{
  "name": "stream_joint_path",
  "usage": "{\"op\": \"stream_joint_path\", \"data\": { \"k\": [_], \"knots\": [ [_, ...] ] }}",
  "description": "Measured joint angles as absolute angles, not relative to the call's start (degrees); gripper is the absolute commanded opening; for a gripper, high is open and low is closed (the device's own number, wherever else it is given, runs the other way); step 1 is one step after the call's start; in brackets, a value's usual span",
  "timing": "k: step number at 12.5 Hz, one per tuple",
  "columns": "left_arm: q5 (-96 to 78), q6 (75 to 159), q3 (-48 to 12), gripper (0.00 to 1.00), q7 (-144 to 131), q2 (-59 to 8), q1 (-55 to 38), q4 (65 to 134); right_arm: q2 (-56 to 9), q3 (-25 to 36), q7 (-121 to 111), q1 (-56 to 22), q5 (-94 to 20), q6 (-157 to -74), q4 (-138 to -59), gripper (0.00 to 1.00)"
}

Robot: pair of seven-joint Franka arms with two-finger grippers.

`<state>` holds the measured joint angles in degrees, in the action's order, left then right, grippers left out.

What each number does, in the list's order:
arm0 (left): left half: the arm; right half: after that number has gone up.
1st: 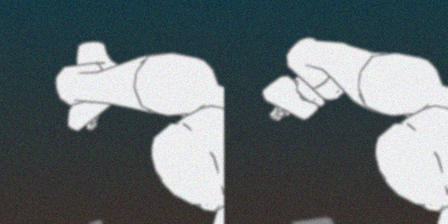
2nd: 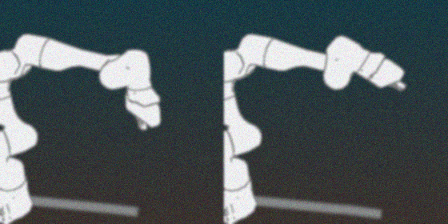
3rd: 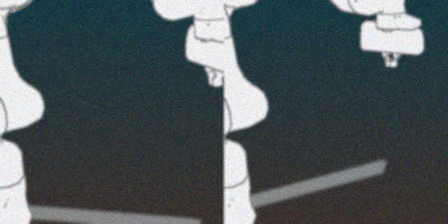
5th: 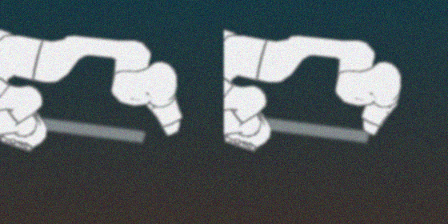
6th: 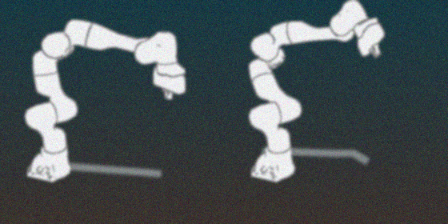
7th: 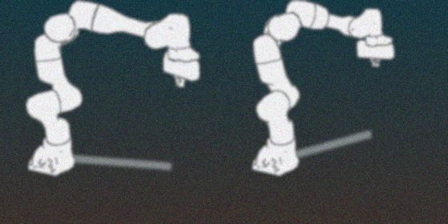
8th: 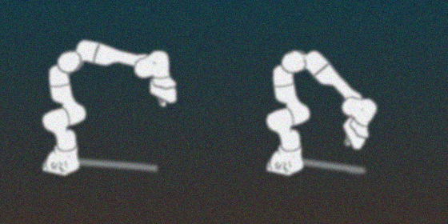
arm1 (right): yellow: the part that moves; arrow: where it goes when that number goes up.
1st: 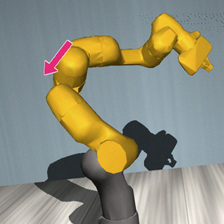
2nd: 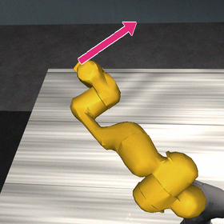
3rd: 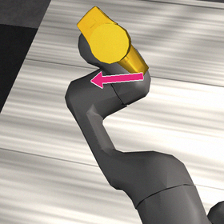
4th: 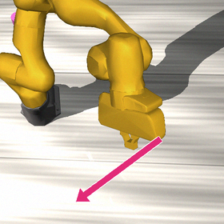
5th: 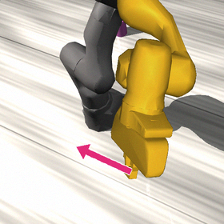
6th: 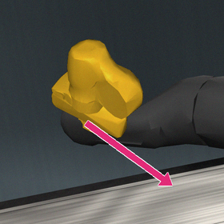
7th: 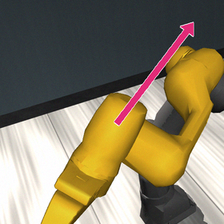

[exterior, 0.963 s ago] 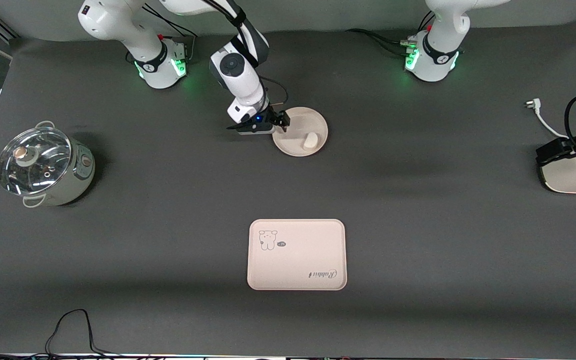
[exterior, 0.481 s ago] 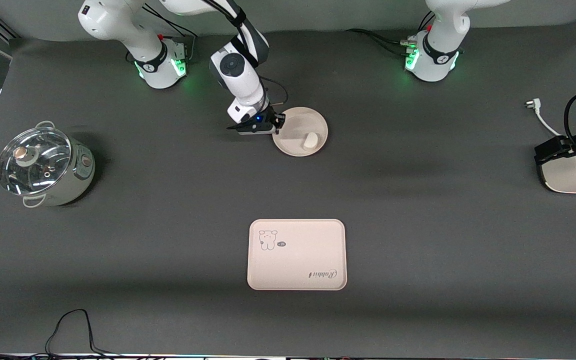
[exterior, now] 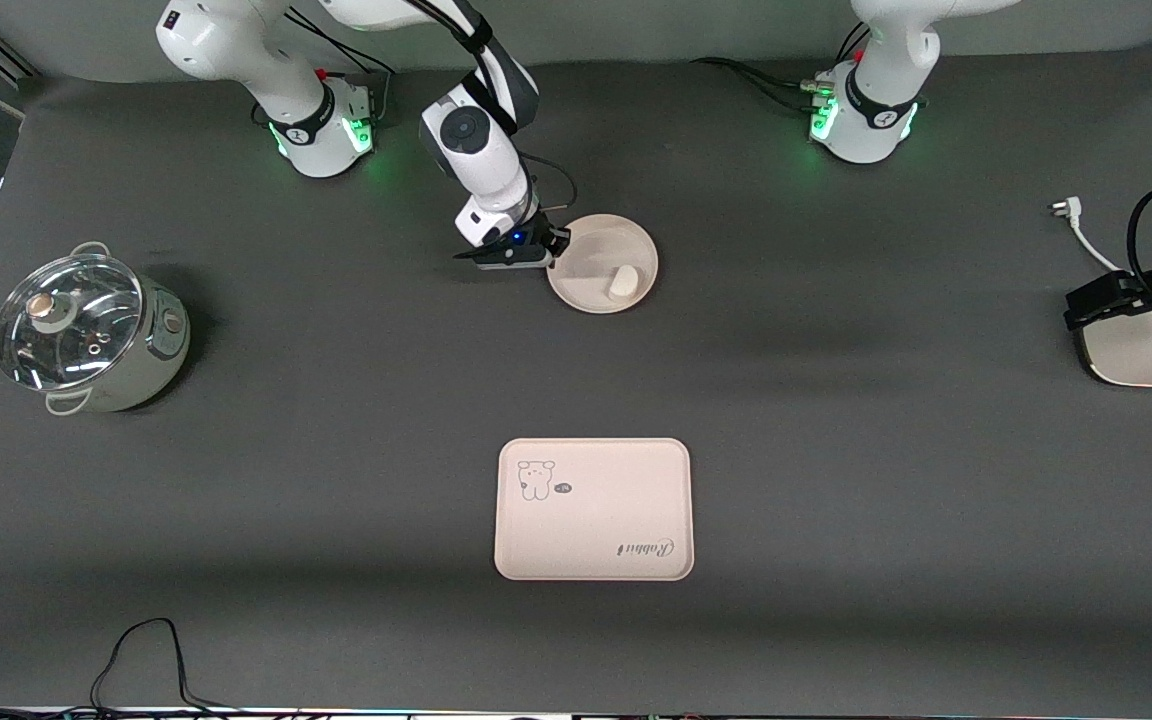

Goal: Place bun in plate and plate on tray
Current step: 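Carry the plate with the right gripper and lower it onto the tray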

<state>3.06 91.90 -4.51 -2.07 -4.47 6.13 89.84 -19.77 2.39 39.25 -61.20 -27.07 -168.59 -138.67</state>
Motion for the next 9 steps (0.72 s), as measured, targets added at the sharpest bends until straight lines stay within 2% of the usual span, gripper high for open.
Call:
{"op": "stream_joint_path", "data": {
  "k": [4, 9],
  "knots": [
    [3.0, 91.9, -4.52, 1.0, -2.03, -4.47, 6.13, 89.84, -15.9, 2.8, 36.23, -59.92, -27.15, -162.8, -137.66, 0.03],
    [2.95, 91.9, -4.58, 1.0, -2.02, -4.47, 6.13, 89.84, -2.1, 4.14, 30.46, -55.69, -27.17, -149.01, -136.88, 0.03]
  ]
}}
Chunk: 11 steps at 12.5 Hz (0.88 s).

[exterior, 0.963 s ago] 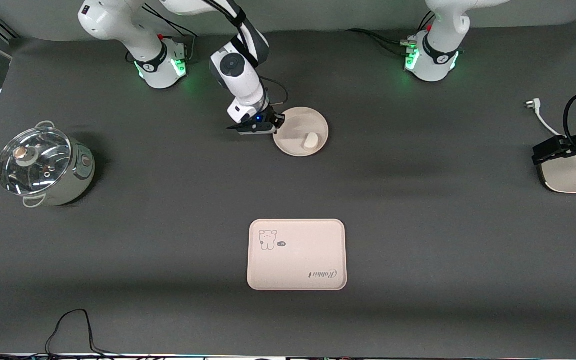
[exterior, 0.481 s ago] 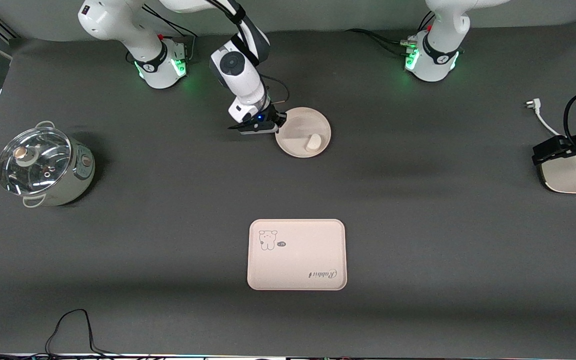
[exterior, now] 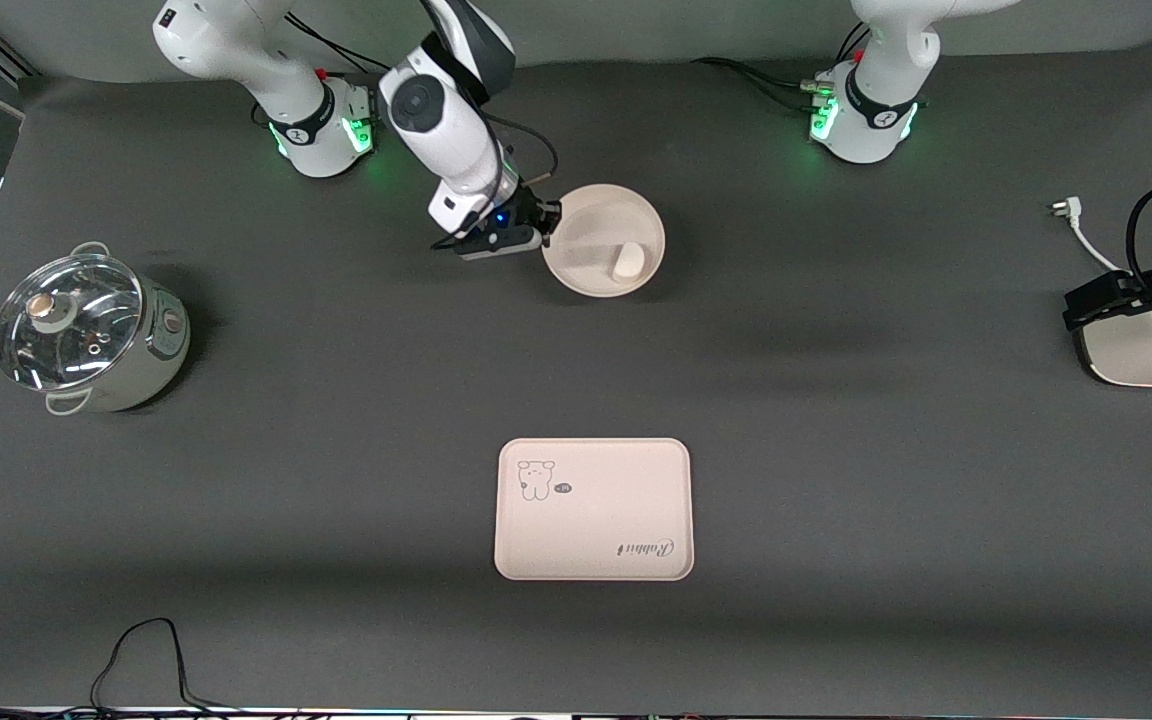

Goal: Place bun in plate and plate on tray
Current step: 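Carry the plate with the right gripper and lower it onto the tray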

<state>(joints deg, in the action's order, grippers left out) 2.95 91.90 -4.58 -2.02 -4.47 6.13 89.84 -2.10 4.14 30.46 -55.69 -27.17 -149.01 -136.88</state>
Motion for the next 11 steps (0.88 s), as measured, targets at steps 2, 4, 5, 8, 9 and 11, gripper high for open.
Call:
{"op": "stream_joint_path", "data": {
  "k": [2, 4, 5, 8, 9, 11],
  "knots": [
    [2.94, 91.9, -4.58, 1.0, -2.02, -4.47, 6.13, 89.84, 0.99, 4.18, 29.93, -54.74, -27.17, -147.59, -136.62, 0.03],
    [2.93, 91.9, -4.58, 1.0, -2.02, -4.48, 6.13, 89.84, -0.34, 4.24, 27.68, -52.23, -27.17, -147.52, -134.12, 0.03],
    [2.93, 91.9, -4.59, 1.0, -2.02, -4.48, 6.13, 89.83, -2.66, 4.3, 25.84, -49.95, -27.17, -147.19, -131.35, 0.03],
    [2.92, 91.9, -4.62, 1.0, -2.01, -4.48, 6.12, 89.83, -14.55, 5.62, 22.46, -43.7, -27.11, -142.02, -115.78, 0.03],
    [2.91, 91.9, -4.62, 1.0, -2.01, -4.48, 6.13, 89.82, -22.39, 8.37, 21.07, -42.62, -27.1, -136.79, -104.07, 0.03],
    [2.9, 91.94, -4.65, 1.0, -2.01, -4.5, 6.12, 89.8, -30.73, 10.58, 20.83, -41.36, -27.09, -130.34, -90.41, 0.03]
  ]
}}
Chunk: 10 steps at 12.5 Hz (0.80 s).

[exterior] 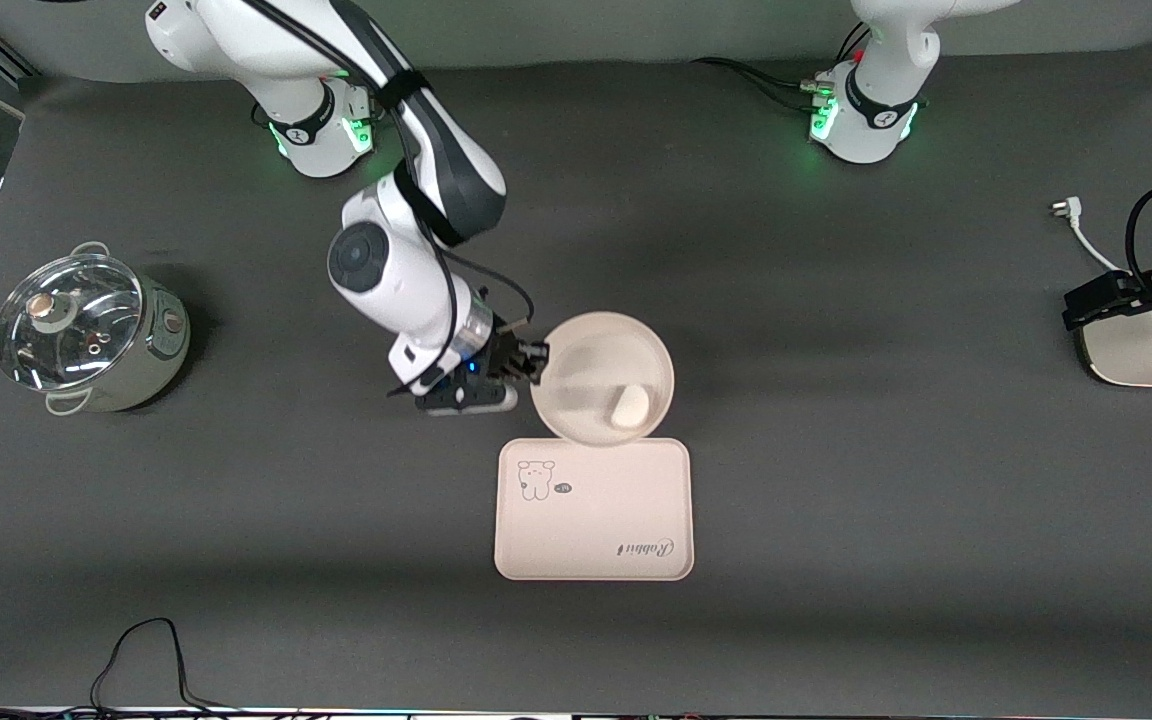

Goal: Place bun in plate and plate on tray
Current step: 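Carry the plate with the right gripper and lower it onto the tray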

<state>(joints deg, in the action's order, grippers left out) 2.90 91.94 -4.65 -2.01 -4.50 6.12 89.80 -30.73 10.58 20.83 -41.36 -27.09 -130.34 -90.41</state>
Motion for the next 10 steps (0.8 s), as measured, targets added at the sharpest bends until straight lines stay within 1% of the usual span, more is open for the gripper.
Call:
{"op": "stream_joint_path", "data": {
  "k": [2, 4, 6, 10],
  "knots": [
    [2.86, 91.96, -4.76, 1.0, -2.0, -4.51, 6.09, 89.77, -38.85, 11.08, 20.83, -38.32, -27.11, -125.22, -76.8, 0.03],
    [2.85, 91.97, -4.97, 1.0, -2.0, -4.51, 6.03, 89.73, -45.79, 11.0, 20.83, -35.13, -27.13, -123.7, -67.03, 0.03],
    [2.84, 91.97, -5.12, 1.0, -2.0, -4.51, 6.0, 89.65, -50.89, 10.88, 20.83, -33.75, -27.16, -124.44, -62.29, 0.03],
    [2.84, 91.97, -5.21, 1.0, -2.0, -4.51, 5.91, 89.56, -58.38, 10.44, 20.83, -33.65, -30.57, -131.13, -60.51, 0.03]
  ]
}}
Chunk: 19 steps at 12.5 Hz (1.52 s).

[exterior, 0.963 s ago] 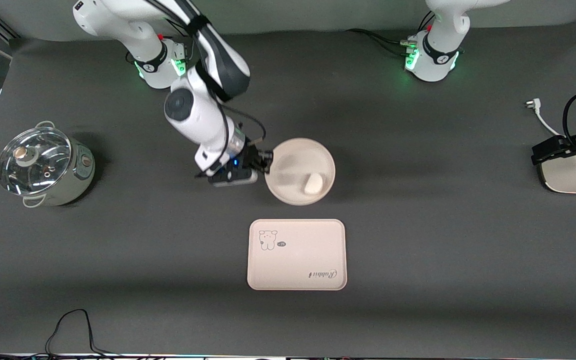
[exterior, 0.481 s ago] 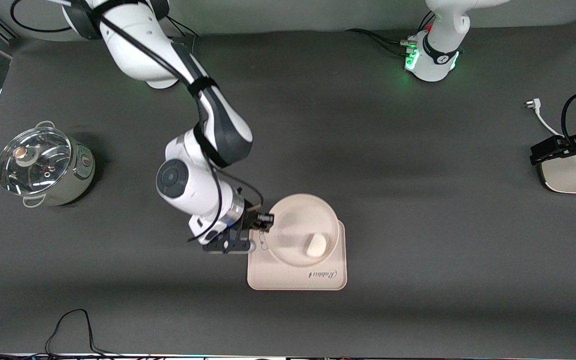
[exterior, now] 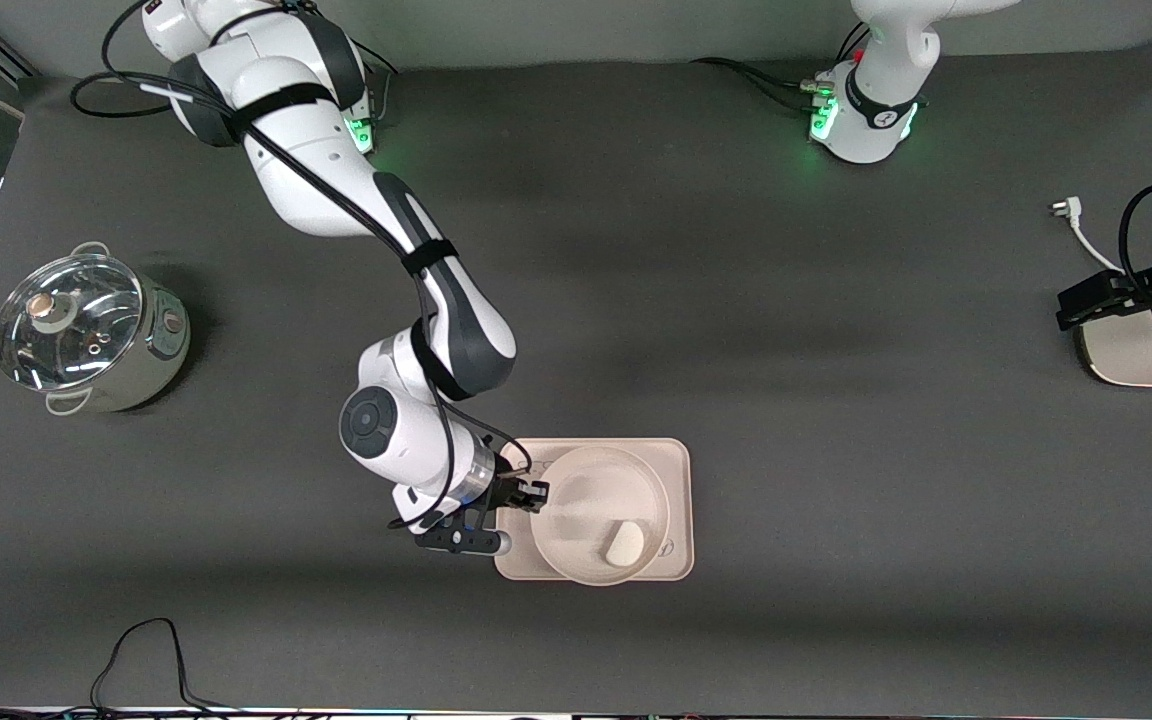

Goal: Place bun in plate and plate on tray

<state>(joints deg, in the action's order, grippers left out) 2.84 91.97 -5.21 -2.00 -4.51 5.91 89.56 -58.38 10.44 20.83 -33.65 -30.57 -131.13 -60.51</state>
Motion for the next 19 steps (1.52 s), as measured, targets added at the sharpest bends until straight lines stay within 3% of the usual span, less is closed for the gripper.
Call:
{"op": "stream_joint_path", "data": {
  "k": [3, 4, 6, 7, 11, 13, 17, 19],
  "knots": [
    [2.83, 91.97, -5.24, 1.0, -2.0, -4.51, 5.9, 89.54, -61.34, 10.38, 20.83, -33.66, -31.24, -131.95, -60.09, 0.03],
    [2.82, 91.97, -5.24, 1.0, -2.0, -4.51, 5.9, 89.54, -61.86, 10.37, 20.83, -33.66, -31.27, -131.94, -59.96, 0.09],
    [2.81, 91.97, -5.25, 1.0, -2.0, -4.51, 5.9, 89.48, -62.21, 10.37, 20.83, -33.66, -31.37, -131.94, -59.94, 0.82],
    [2.81, 91.97, -5.25, 1.0, -2.0, -4.51, 5.9, 89.47, -62.21, 10.37, 20.83, -33.65, -31.5, -131.94, -59.89, 1.0],
    [2.8, 91.97, -5.25, 1.0, -2.0, -4.51, 5.9, 89.45, -61.82, 10.38, 20.86, -33.57, -31.81, -131.56, -58.44, 1.0],
    [2.79, 91.97, -5.25, 1.0, -1.99, -4.51, 5.9, 89.45, -59.44, 10.96, 20.93, -33.48, -31.83, -126.2, -56.84, 1.0],
    [2.77, 91.97, -5.25, 1.0, -1.99, -4.51, 5.9, 89.44, -47.99, 14.63, 22.14, -32.75, -29.51, -109.36, -55.96, 1.0],
    [2.76, 91.95, -5.25, 1.0, -1.99, -4.52, 5.9, 89.45, -38.64, 13.08, 23.38, -30.32, -20.39, -101.57, -58.8, 1.0]
  ]
}}
